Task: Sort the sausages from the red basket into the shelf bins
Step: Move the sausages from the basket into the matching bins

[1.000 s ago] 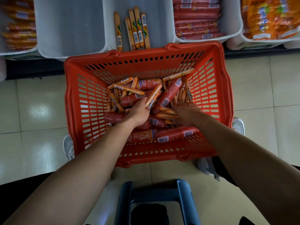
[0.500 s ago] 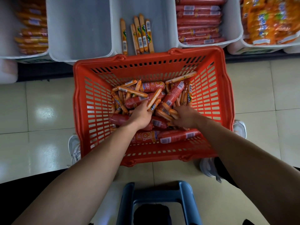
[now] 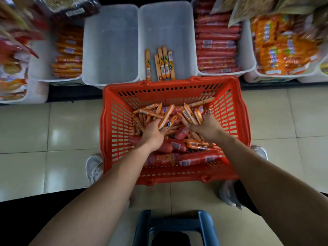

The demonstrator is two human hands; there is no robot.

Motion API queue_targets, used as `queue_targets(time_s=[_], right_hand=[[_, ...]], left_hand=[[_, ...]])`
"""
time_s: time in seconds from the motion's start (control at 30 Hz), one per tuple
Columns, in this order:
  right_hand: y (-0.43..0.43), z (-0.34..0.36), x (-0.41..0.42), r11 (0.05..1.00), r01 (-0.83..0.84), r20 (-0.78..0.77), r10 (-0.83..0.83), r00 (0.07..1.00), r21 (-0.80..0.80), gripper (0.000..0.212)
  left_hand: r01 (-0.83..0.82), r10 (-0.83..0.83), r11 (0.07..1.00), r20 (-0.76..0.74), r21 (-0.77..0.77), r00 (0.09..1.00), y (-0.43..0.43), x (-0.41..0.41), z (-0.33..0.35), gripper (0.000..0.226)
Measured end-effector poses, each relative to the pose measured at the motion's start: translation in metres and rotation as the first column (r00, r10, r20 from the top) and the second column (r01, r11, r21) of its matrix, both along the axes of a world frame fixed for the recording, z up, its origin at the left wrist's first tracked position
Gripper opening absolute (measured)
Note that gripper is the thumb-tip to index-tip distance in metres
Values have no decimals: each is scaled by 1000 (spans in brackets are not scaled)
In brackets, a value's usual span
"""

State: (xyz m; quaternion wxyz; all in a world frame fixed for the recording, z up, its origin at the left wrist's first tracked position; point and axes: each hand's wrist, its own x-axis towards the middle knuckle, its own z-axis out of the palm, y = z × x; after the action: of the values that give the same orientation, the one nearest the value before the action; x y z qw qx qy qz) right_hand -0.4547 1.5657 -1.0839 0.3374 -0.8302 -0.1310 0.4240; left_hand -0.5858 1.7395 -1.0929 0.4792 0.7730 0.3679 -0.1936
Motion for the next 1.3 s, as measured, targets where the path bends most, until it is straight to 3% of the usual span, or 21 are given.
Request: queue_targets(time_s=[0.13, 0.27, 0.43, 0.73, 0.9, 1.0, 1.13, 1.3], right_hand=[[11, 48, 9, 994, 48, 33, -52, 998, 97, 26], [34, 95, 24, 984, 79, 119, -99, 988, 157, 24], [78, 122, 59, 977, 129, 170, -158, 973, 171, 30], [162, 66, 128, 965, 236, 198, -256, 946, 117, 11], [192, 34, 148, 968, 243, 199, -252, 947, 69, 28], [199, 16, 149, 988, 145, 181, -134, 974, -47, 28], [209, -5, 144, 971, 210, 59, -204, 977, -114, 108], [233, -10, 131, 964, 171, 176, -135, 975, -204, 134]], left_hand=[[-38, 33, 999, 121, 39, 992, 12, 3, 44, 41], [-105, 83, 992, 265, 69, 961, 30, 19, 91, 15], [-217, 178, 971, 313, 97, 933, 63, 61, 112, 24], [-234, 156, 910, 240, 342, 958, 101, 153, 79, 23], [41, -82, 902, 77, 429, 994, 114, 179, 54, 44], [-55, -41, 900, 211, 433, 977, 122, 169, 47, 26], [-183, 43, 856, 288, 482, 957, 142, 152, 38, 31], [-349, 232, 855, 320, 383, 919, 155, 155, 28, 32]])
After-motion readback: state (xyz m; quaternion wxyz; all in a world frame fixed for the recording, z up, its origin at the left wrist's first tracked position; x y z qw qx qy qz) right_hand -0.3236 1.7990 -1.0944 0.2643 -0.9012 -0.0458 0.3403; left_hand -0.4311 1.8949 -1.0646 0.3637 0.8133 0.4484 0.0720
